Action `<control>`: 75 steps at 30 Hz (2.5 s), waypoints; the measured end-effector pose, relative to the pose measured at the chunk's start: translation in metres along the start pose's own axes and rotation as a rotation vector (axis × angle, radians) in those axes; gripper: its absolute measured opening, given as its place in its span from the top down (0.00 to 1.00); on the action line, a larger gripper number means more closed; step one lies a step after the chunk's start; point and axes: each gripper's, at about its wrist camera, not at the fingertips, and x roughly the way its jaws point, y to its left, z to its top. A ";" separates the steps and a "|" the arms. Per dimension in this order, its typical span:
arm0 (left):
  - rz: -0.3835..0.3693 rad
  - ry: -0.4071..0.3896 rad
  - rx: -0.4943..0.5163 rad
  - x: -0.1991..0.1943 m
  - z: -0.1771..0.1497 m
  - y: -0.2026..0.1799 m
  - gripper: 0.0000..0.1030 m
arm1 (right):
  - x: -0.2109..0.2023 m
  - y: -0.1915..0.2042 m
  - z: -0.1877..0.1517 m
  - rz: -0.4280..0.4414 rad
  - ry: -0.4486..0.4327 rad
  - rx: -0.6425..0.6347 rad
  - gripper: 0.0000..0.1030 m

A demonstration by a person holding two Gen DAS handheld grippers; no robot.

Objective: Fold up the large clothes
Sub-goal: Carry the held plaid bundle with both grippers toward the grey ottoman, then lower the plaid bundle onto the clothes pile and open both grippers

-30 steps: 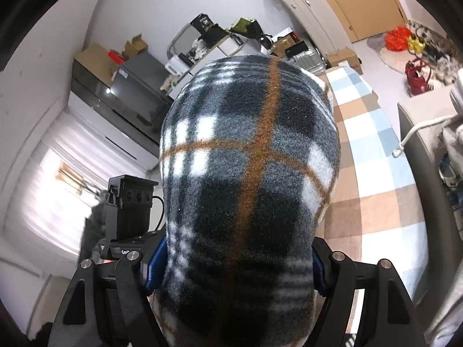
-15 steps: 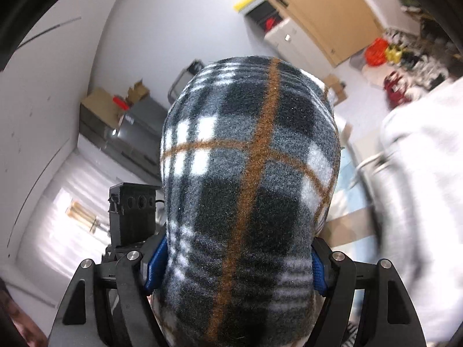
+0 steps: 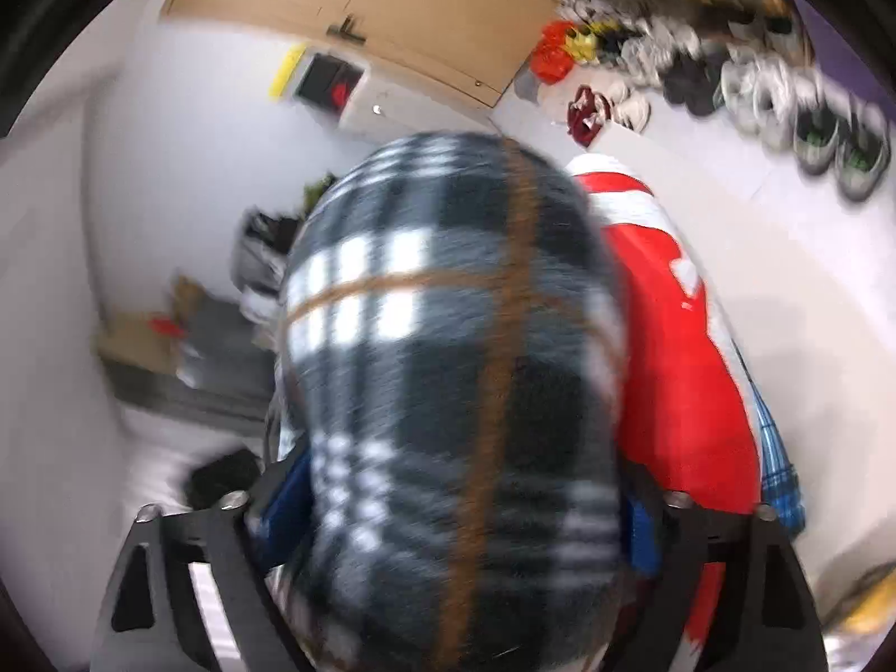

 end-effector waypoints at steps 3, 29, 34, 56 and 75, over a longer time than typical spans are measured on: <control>0.024 -0.011 0.032 -0.004 -0.001 0.003 0.31 | -0.005 0.006 -0.005 -0.024 0.032 -0.121 0.02; 0.115 -0.068 -0.027 0.000 0.019 0.019 0.25 | 0.191 0.158 0.015 -1.331 0.266 -0.644 0.00; 0.099 -0.067 -0.039 0.000 0.025 0.025 0.25 | 0.199 0.141 0.044 -1.272 0.273 -0.576 0.00; 0.015 -0.116 0.232 -0.064 0.050 -0.081 0.19 | 0.104 0.180 -0.075 -1.175 0.198 -0.765 0.00; 0.155 -0.120 0.269 -0.044 0.062 -0.071 0.22 | 0.066 0.135 -0.062 -0.817 0.029 -0.593 0.00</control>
